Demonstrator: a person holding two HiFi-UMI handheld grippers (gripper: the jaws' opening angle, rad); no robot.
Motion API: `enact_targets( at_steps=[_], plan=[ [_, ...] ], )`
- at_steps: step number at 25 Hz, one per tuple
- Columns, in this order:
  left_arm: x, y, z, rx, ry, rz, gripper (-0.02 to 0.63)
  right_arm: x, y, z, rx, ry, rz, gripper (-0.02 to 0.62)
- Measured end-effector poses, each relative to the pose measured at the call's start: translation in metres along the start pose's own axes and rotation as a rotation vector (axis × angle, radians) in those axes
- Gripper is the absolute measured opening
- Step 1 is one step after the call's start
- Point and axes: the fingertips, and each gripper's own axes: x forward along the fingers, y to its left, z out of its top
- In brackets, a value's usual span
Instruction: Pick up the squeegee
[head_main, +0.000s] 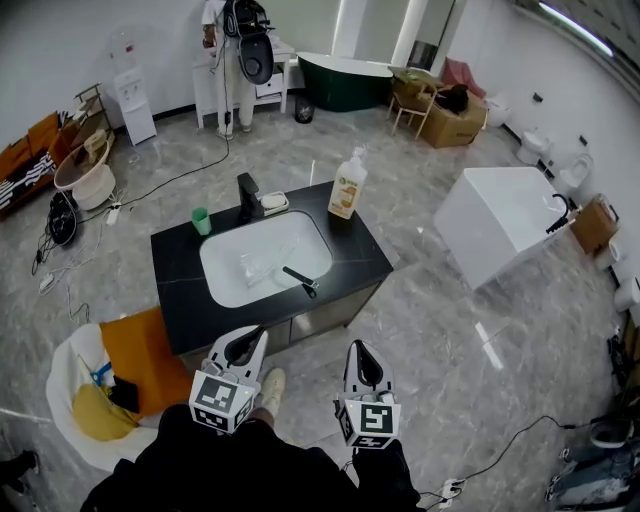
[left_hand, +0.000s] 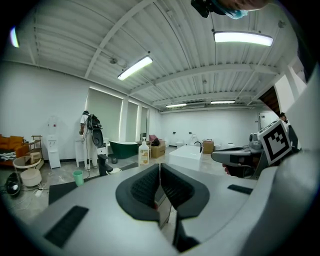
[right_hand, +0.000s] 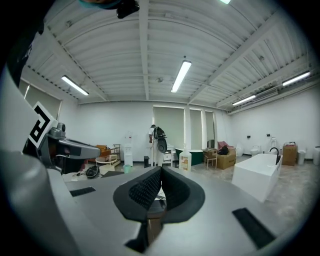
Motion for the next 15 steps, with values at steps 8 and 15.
enact_targets(
  at_steps=[8, 15],
  plan=[
    [0.066, 0.056, 0.01, -0.026, 0.026, -0.012, 0.028, 0.087, -0.011, 0.007, -0.011, 0.049, 0.001, 0.017],
    [0.111, 0.099, 0.012, -0.051, 0.041, -0.009, 0.028, 0.158, -0.007, 0.019, -0.023, 0.063, 0.031, 0.017]
  ],
)
